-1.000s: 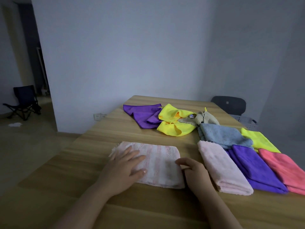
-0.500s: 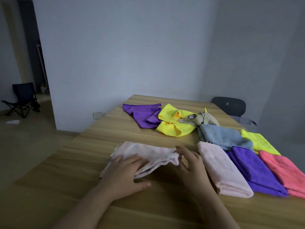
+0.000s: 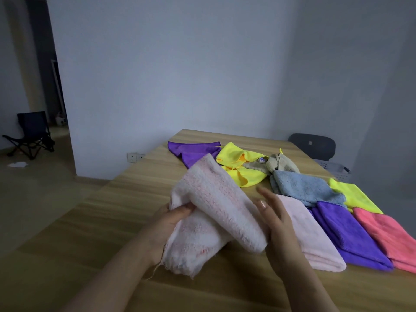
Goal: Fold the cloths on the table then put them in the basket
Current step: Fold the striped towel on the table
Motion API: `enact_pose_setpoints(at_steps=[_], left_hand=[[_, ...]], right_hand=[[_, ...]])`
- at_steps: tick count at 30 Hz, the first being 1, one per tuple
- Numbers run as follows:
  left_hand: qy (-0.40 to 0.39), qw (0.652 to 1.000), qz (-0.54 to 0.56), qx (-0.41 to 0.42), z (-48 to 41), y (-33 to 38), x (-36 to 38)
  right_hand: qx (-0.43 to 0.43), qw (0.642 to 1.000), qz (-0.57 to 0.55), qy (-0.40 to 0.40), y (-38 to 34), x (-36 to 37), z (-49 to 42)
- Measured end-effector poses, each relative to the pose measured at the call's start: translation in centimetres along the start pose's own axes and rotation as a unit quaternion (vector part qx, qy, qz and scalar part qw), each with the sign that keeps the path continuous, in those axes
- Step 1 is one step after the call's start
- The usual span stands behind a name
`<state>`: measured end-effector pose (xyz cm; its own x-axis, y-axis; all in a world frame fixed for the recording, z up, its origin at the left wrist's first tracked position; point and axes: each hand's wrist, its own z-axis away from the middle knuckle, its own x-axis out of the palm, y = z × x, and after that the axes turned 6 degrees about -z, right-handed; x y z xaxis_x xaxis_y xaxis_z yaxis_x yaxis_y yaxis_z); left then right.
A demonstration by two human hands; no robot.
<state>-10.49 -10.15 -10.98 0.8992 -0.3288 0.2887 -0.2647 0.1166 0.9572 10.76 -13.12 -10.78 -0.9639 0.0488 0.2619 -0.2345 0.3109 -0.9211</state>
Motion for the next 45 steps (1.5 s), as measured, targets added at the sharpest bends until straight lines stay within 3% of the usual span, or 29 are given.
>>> enact_pose_setpoints(at_steps=[3,7,10,12,15,17,18,19,21,22,24,27,29,32,34,36,38,41,45], left_hand=[[-0.028,0.998,0.054,-0.027,-0.1,0.1,-0.4],[-0.042,0.994,0.084,-0.063,-0.2,-0.1,-0.7],[0.075,0.995,0.03,-0.063,-1.0,-0.6,-0.6],[0.176,0.982,-0.046,-0.044,-1.4,-1.1,-0.7],[0.227,0.934,-0.274,0.033,-1.4,-1.5,-1.3],[0.197,0.899,-0.387,0.062,-1.2,-1.5,-1.4],[0.184,0.878,-0.438,0.062,-1.1,-1.5,-1.5],[0.178,0.845,-0.501,0.057,-1.0,-1.7,-1.7],[0.17,0.738,-0.65,0.062,-0.9,-1.8,-2.2],[0.16,0.695,-0.695,0.084,-0.9,-1.9,-2.5],[0.105,0.664,-0.733,0.103,-1.2,-2.1,-2.7],[0.006,0.666,-0.745,0.044,-1.9,-2.6,-2.8],[-0.003,0.663,-0.747,0.052,-2.5,-2.9,-2.9],[0.038,0.669,-0.73,0.133,-2.7,-2.8,-2.9],[0.075,0.655,-0.721,0.212,-2.3,-2.8,-3.0],[0.036,0.658,-0.714,0.237,-1.7,-2.9,-3.3],[-0.049,0.651,-0.733,0.191,-0.7,-3.1,-3.4],[-0.097,0.599,-0.785,0.122,-0.3,-3.1,-3.7],[-0.062,0.643,-0.755,0.116,-0.3,-2.9,-3.5]], right_hand=[[0.039,0.996,-0.056,-0.061,-0.4,0.2,0.0],[0.045,0.975,-0.218,0.029,-1.0,0.7,-0.4],[0.113,0.947,-0.288,0.09,-0.8,0.2,-0.8],[0.179,0.939,-0.274,0.105,0.1,0.0,-0.7],[0.218,0.965,-0.111,0.098,1.4,0.1,-0.6],[0.172,0.978,0.072,0.091,1.9,0.5,-0.4],[0.125,0.968,0.196,0.092,2.1,0.7,-0.3],[0.065,0.942,0.319,0.08,2.4,0.8,-0.3],[-0.029,0.871,0.49,-0.004,2.9,1.2,-0.2],[-0.028,0.844,0.532,-0.066,3.0,1.5,0.0],[0.023,0.799,0.577,-0.169,3.3,1.8,0.2],[0.058,0.775,0.6,-0.19,3.2,1.6,0.0],[0.071,0.773,0.6,-0.193,3.0,1.2,-0.1],[0.083,0.765,0.588,-0.249,3.3,1.1,0.4],[0.077,0.76,0.589,-0.262,3.5,1.1,0.6],[0.066,0.76,0.605,-0.226,3.5,0.6,0.2],[0.06,0.759,0.623,-0.181,3.4,0.0,0.0],[0.059,0.765,0.619,-0.166,3.3,-0.6,0.0],[0.061,0.771,0.61,-0.17,3.1,-0.6,0.2]])
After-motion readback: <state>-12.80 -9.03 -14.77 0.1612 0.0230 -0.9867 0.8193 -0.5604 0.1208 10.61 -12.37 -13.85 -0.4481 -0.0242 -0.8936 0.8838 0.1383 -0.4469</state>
